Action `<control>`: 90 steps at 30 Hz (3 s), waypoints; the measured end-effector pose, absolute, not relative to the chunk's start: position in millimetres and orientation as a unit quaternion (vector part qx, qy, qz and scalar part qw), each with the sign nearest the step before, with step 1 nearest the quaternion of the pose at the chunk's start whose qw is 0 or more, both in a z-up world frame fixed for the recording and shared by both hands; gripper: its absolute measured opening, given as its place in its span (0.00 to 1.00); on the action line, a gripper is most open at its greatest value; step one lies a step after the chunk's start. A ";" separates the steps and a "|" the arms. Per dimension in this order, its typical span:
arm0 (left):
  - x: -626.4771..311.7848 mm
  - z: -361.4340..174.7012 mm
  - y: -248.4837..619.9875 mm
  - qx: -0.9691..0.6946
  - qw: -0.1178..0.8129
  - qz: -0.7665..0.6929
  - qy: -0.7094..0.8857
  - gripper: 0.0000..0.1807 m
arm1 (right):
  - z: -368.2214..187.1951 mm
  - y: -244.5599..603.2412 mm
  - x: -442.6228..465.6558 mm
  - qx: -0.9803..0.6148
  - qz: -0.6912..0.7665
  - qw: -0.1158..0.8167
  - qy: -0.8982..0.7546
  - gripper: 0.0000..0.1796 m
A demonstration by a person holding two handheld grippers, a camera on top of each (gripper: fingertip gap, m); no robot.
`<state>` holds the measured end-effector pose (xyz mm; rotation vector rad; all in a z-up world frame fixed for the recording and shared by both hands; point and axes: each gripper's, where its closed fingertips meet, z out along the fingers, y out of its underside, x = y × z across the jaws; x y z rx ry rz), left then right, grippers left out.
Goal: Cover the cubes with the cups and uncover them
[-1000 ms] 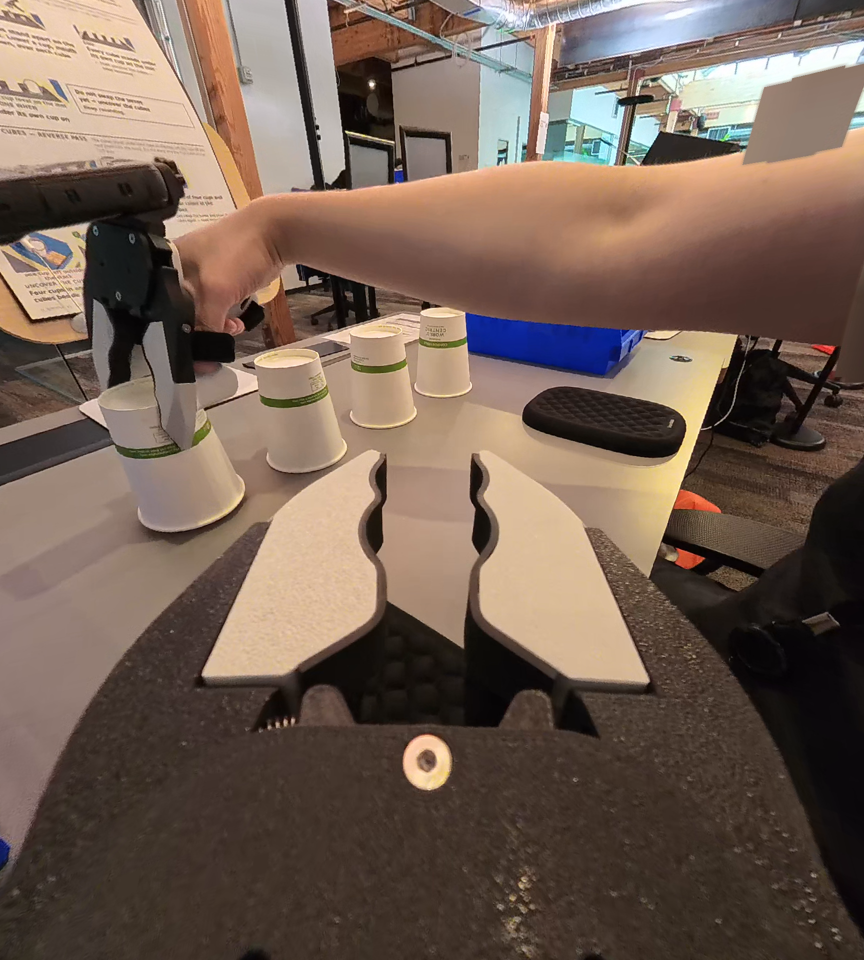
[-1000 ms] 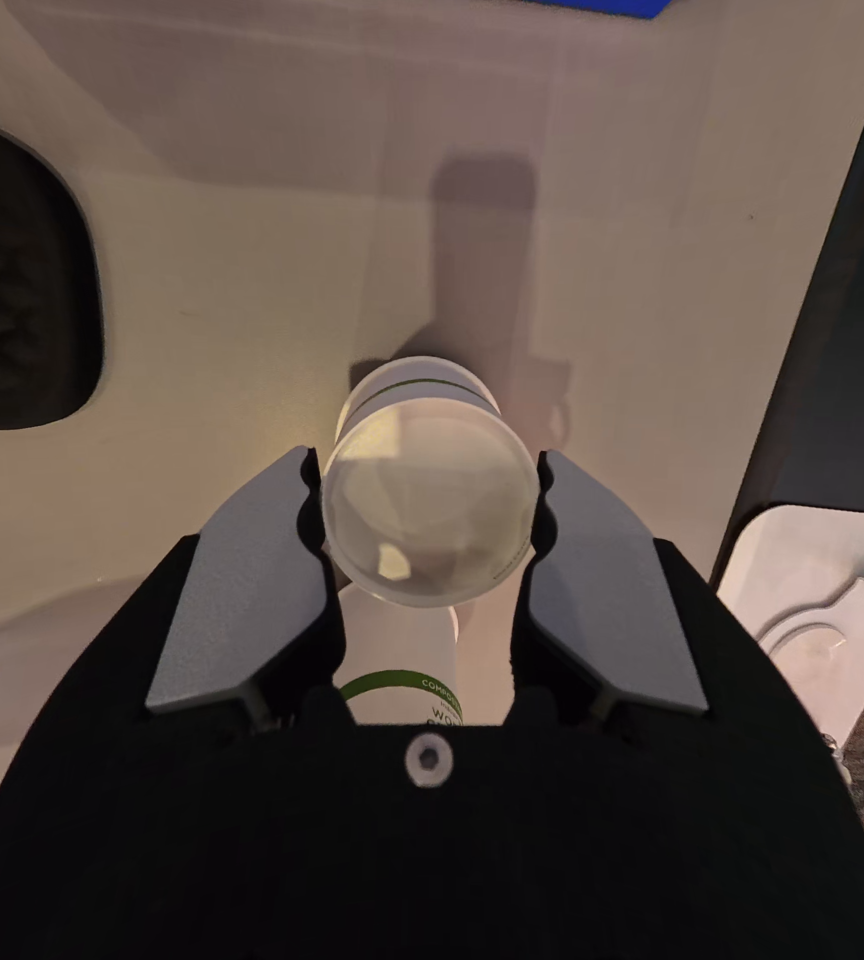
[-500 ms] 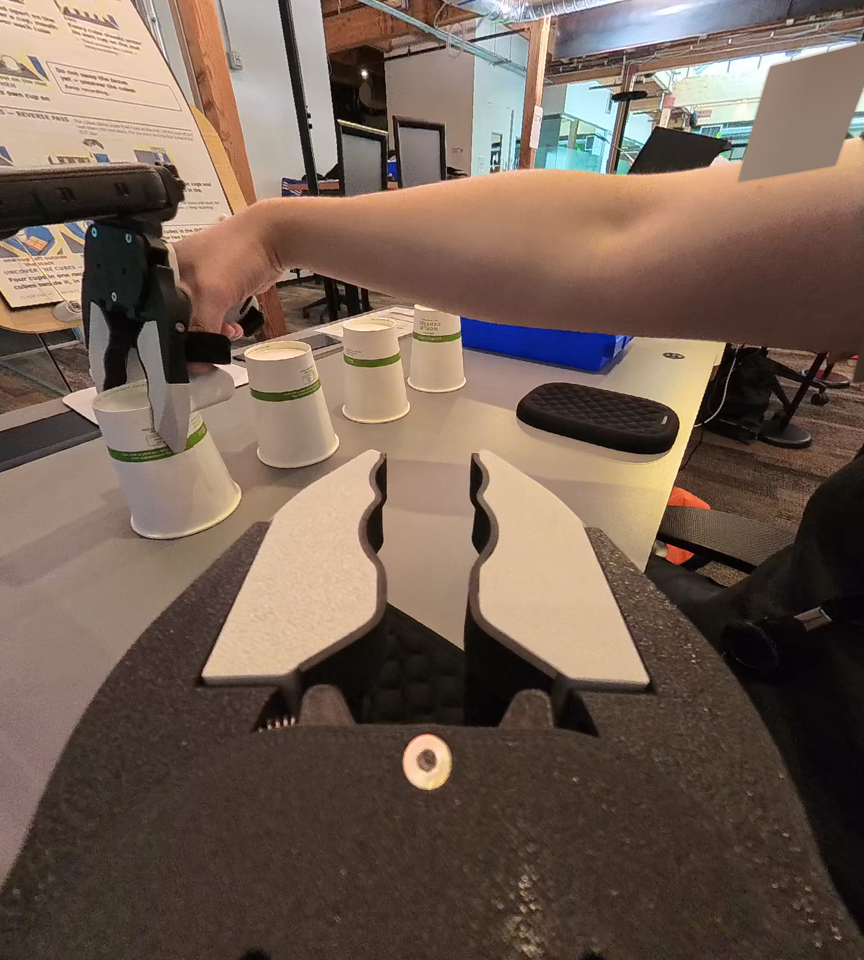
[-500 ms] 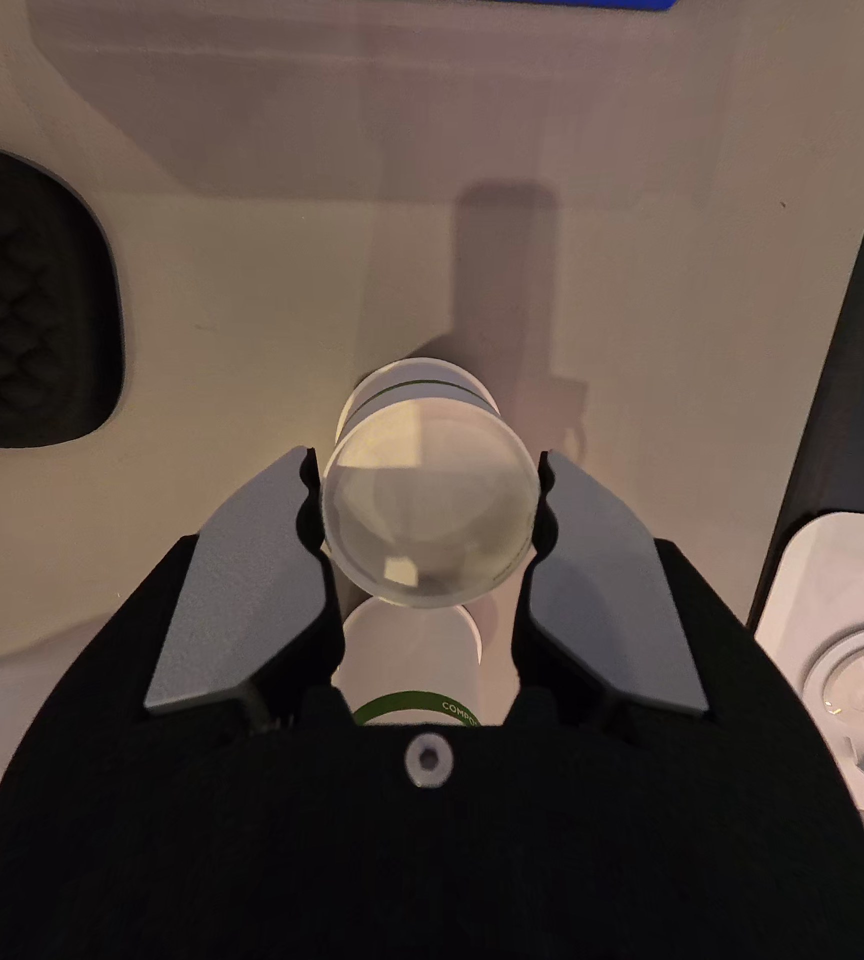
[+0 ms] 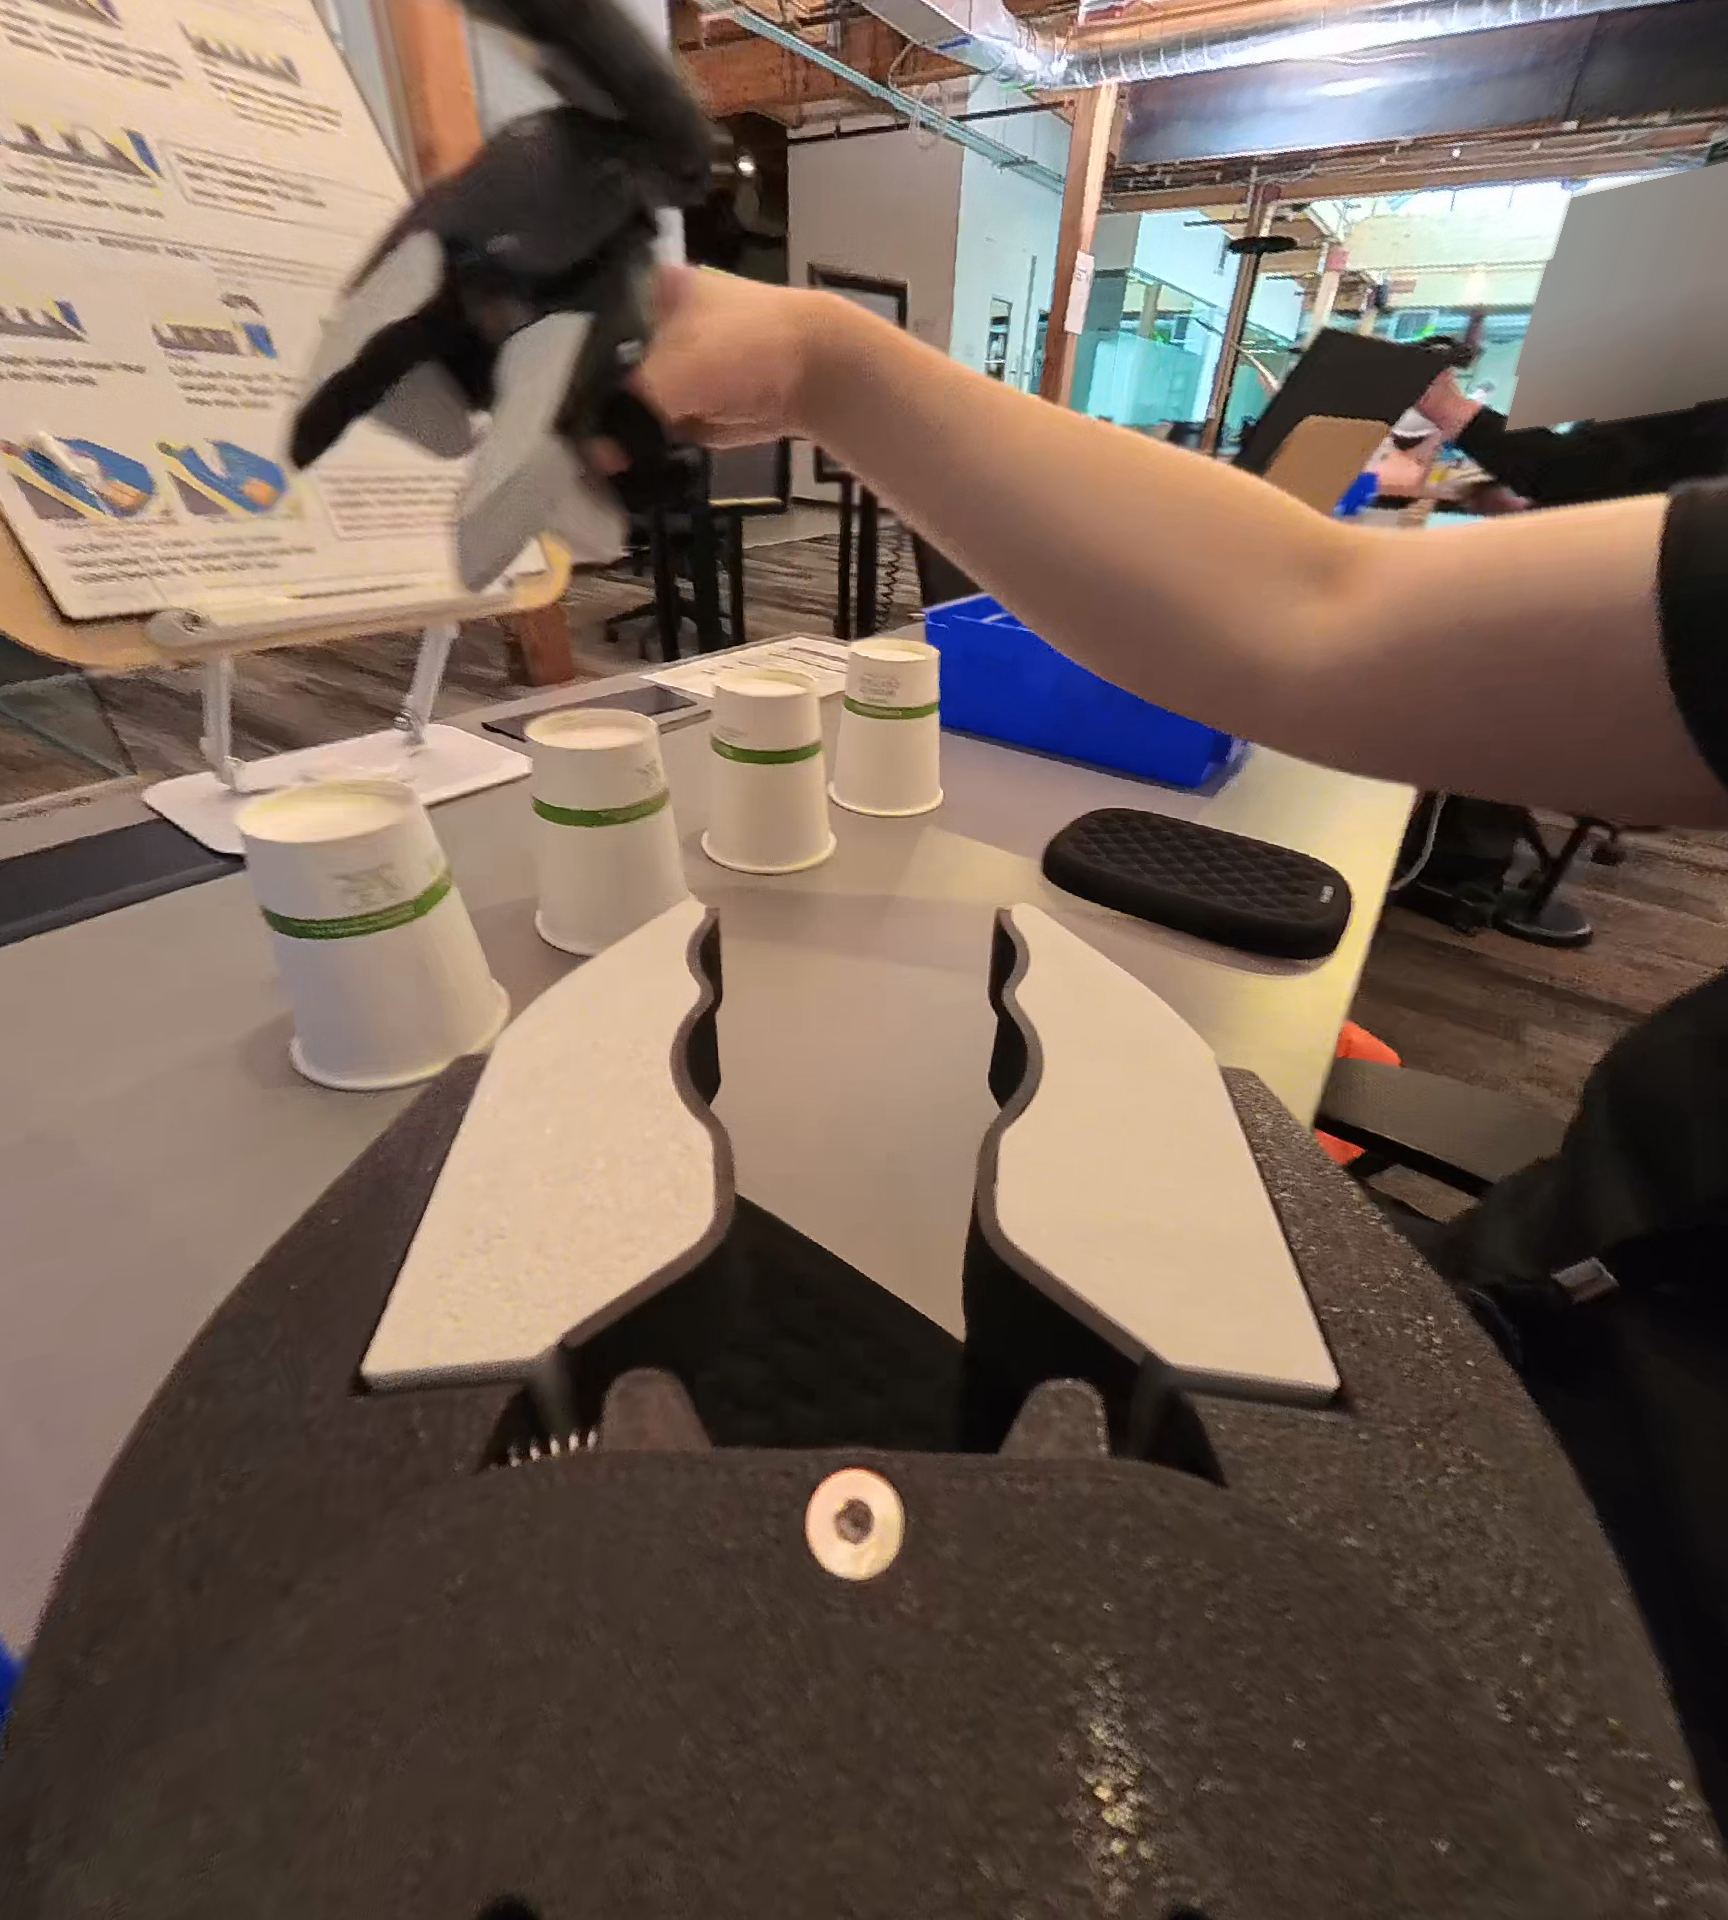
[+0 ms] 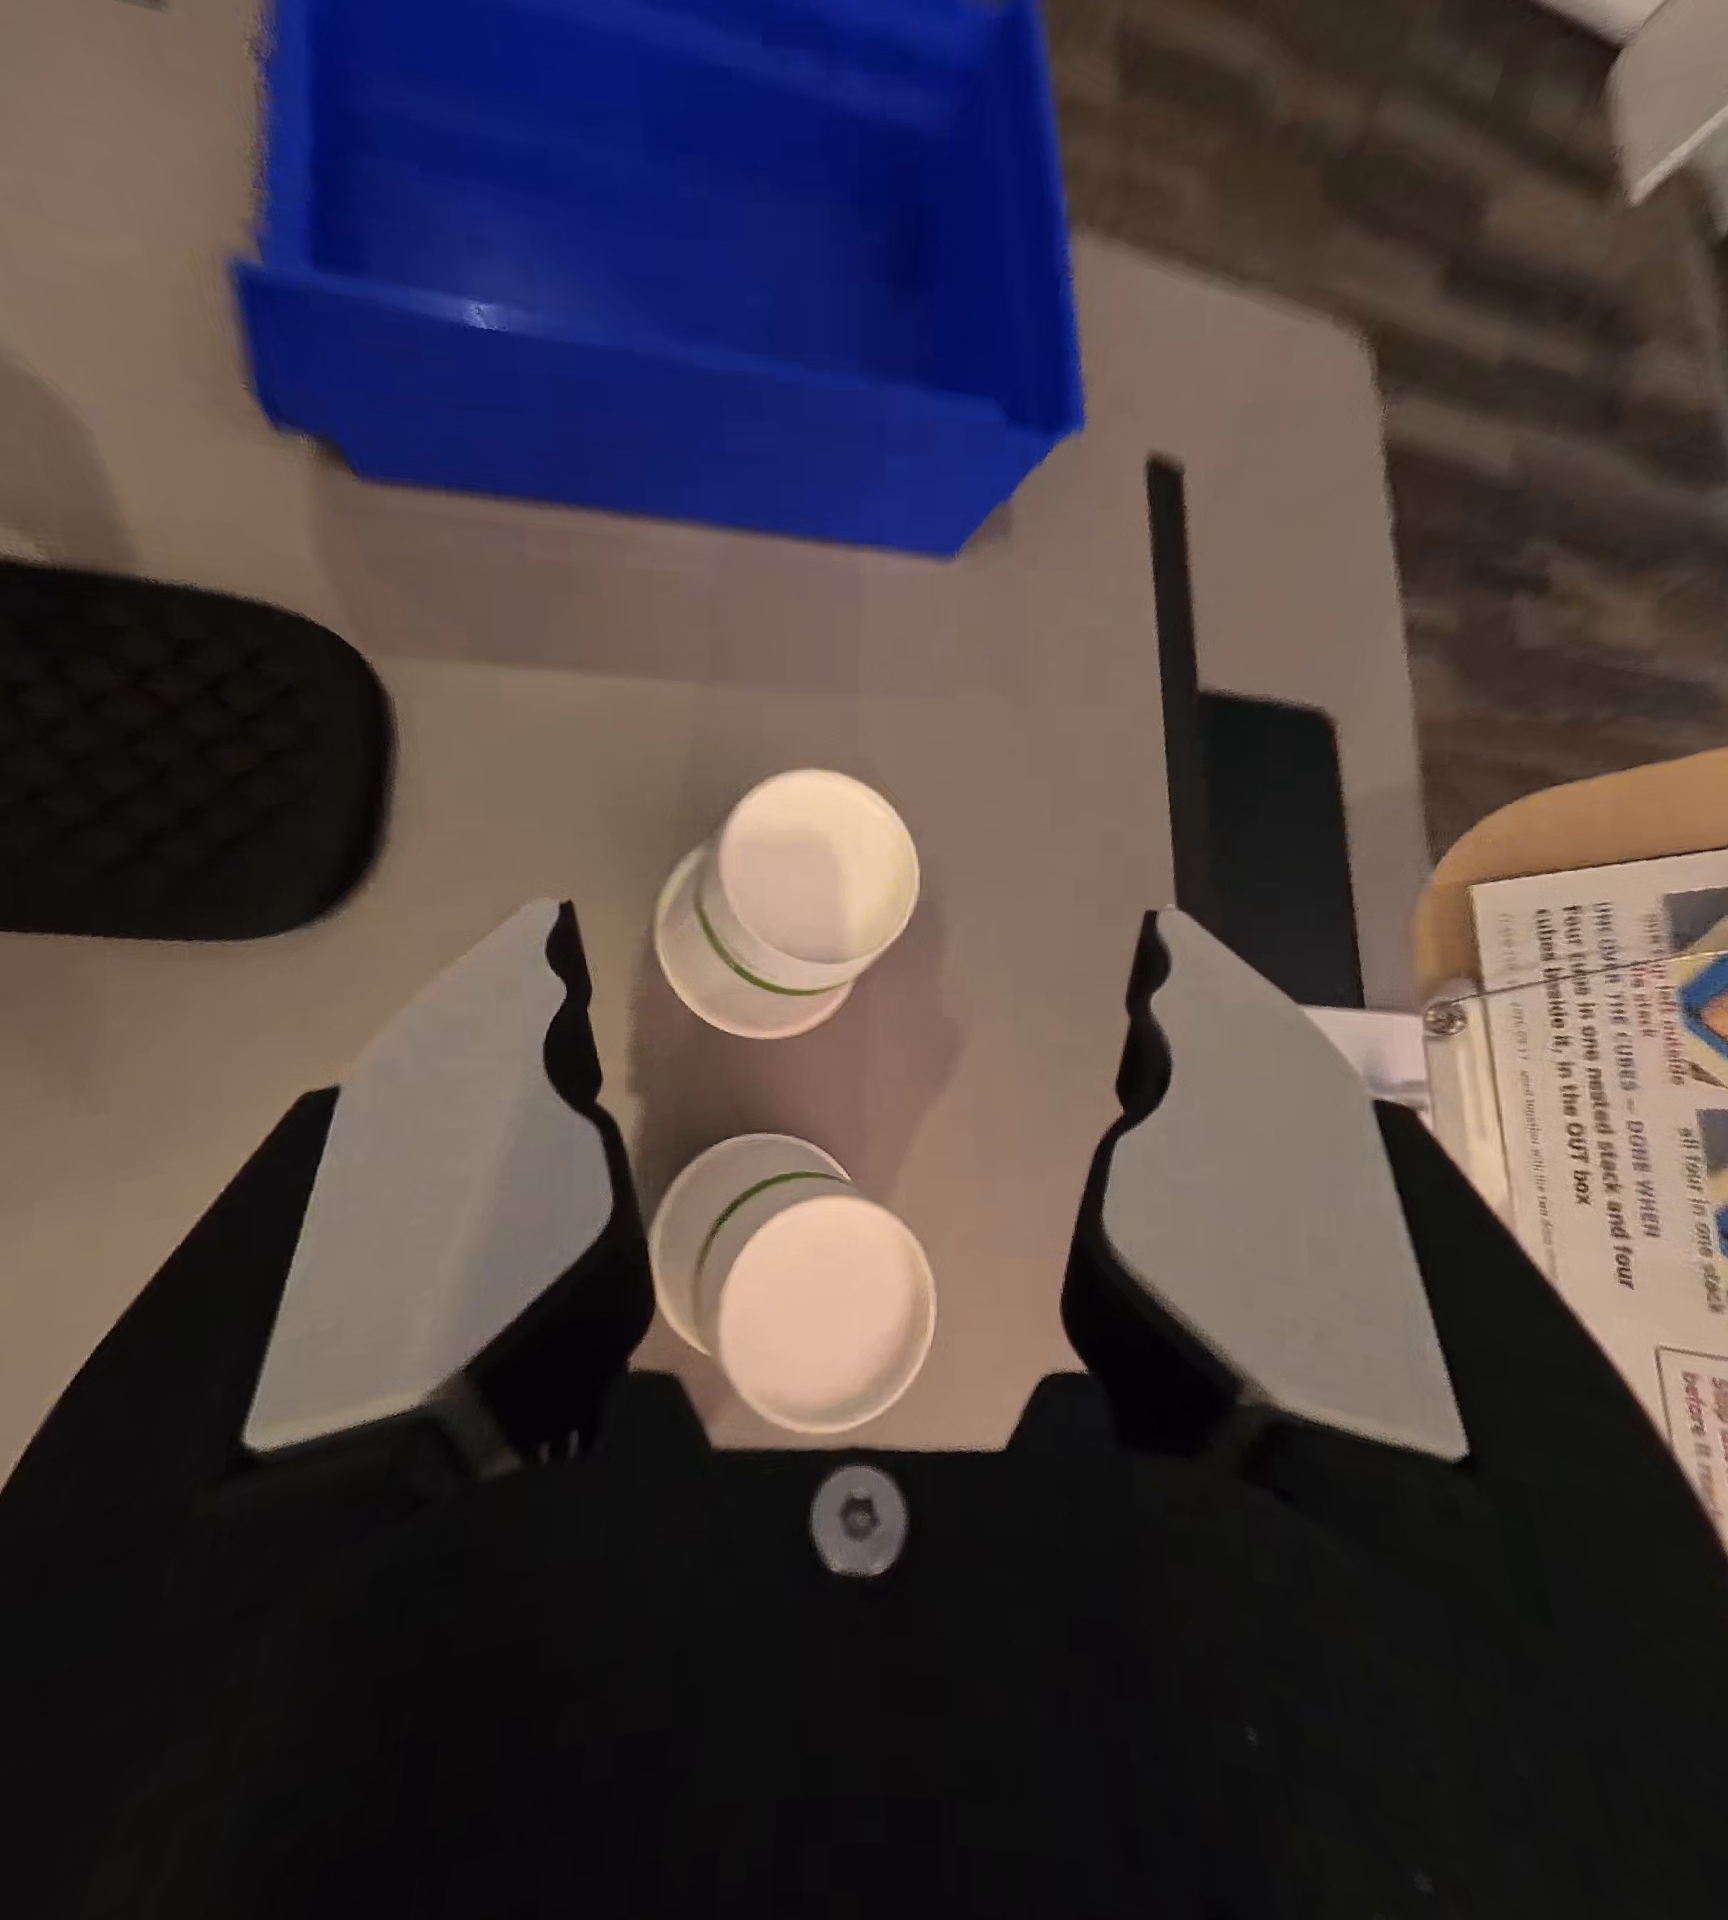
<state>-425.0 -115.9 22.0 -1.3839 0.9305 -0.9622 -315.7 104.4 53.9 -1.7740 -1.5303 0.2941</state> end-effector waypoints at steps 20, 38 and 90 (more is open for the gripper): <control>-249.7 169.2 -6.4 -0.510 0.590 -0.270 0.565 0.32 | 104.6 -11.9 -7.1 -0.719 0.011 0.627 -0.301 0.44; -88.2 104.0 -25.4 -0.440 0.512 -0.364 0.642 0.32 | 30.0 -57.7 74.2 -0.823 -0.023 0.518 -0.233 0.44; -64.9 -1.8 -20.4 -0.455 0.422 -0.262 0.739 0.29 | -4.2 -57.3 76.8 -0.858 -0.027 0.459 -0.227 0.41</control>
